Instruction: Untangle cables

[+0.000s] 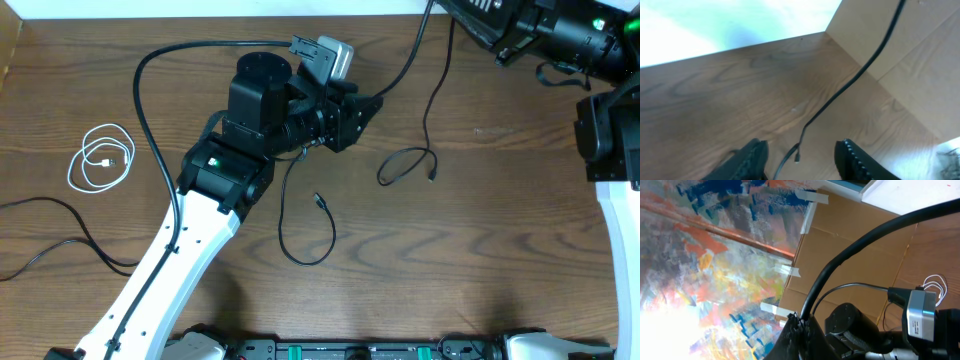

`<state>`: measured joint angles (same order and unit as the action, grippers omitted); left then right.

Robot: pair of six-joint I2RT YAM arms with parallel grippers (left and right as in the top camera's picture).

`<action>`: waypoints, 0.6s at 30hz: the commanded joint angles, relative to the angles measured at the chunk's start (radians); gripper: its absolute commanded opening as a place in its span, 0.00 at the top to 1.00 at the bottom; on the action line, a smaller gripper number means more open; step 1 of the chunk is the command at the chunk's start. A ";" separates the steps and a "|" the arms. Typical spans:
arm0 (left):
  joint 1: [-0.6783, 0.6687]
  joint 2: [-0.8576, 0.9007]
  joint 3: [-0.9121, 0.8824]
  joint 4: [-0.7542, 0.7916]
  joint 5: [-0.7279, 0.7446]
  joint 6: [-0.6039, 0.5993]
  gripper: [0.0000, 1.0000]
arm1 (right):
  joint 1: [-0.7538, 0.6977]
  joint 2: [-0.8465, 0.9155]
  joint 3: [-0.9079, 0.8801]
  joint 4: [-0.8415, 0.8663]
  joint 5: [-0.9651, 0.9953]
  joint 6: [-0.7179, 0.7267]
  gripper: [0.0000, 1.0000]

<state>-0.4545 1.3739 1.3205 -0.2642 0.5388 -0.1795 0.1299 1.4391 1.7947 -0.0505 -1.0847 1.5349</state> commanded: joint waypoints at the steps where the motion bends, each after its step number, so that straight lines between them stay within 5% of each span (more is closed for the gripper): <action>1: 0.000 -0.010 0.005 0.000 -0.034 0.001 0.64 | -0.012 -0.006 0.018 0.006 -0.023 0.005 0.98; 18: 0.000 -0.010 0.005 -0.035 -0.030 0.001 0.64 | -0.179 -0.006 0.018 -0.012 -0.021 0.005 0.99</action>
<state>-0.4545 1.3735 1.3205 -0.2855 0.5171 -0.1841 -0.0113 1.4391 1.7947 -0.0608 -1.1275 1.5349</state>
